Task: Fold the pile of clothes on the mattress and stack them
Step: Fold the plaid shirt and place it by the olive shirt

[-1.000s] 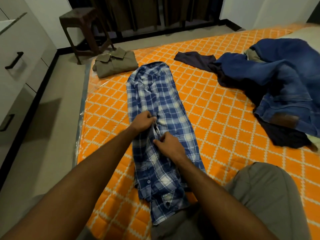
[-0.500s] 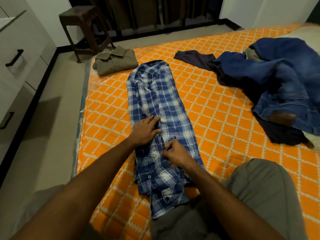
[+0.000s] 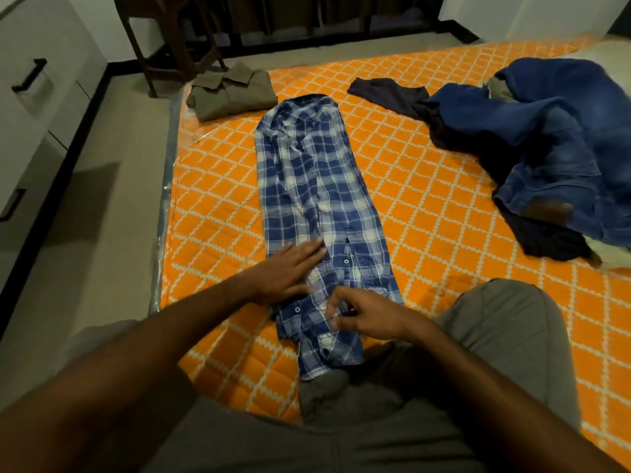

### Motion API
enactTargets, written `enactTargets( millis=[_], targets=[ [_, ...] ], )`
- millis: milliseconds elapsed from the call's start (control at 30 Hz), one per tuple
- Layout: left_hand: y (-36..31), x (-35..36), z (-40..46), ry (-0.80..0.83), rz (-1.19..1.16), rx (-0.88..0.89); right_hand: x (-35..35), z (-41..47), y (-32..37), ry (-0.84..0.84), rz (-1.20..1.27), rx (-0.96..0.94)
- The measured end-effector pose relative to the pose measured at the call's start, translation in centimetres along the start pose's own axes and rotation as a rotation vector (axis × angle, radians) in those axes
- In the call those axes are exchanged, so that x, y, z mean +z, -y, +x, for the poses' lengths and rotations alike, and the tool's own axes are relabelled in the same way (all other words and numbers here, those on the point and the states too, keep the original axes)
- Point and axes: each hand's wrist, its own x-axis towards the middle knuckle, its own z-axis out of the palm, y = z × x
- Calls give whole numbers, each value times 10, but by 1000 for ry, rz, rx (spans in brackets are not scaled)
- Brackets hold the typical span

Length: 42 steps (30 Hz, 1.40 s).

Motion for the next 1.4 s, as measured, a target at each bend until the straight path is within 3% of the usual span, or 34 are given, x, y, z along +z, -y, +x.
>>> enactTargets(
  millis=[133,200,333,467,633,700,833,933,1033,1167,1333,1400],
  targets=[
    [-7,7,-59,126,-15,68,1,-8,-9,-11,330,144],
    [-12,4,-85,136,-33,98,1,-6,-11,-35,326,121],
    [-23,6,-109,64,246,140,-1,-3,-8,-74,-292,-95],
    [-39,16,-93,-44,422,174,5,1,-12,-242,-935,-349],
    [-52,20,-74,-209,529,251,4,2,-13,-186,-1147,-485],
    [-53,19,-75,-257,499,273,5,4,-15,-158,-1029,-450],
    [-48,9,-80,-285,345,218,-5,10,0,-183,-362,-230],
    [-54,-1,-79,-268,-163,-92,-13,24,8,-245,17,9],
    [-52,-9,-68,-296,-790,-443,-14,44,8,-331,32,116],
    [-40,-13,-58,-333,-1134,-669,-12,58,-3,-382,24,194],
    [-34,-9,-56,-382,-1252,-743,-12,54,-11,-429,156,166],
    [-33,-8,-56,-331,-1121,-699,-14,51,-10,-440,191,148]
  ],
)
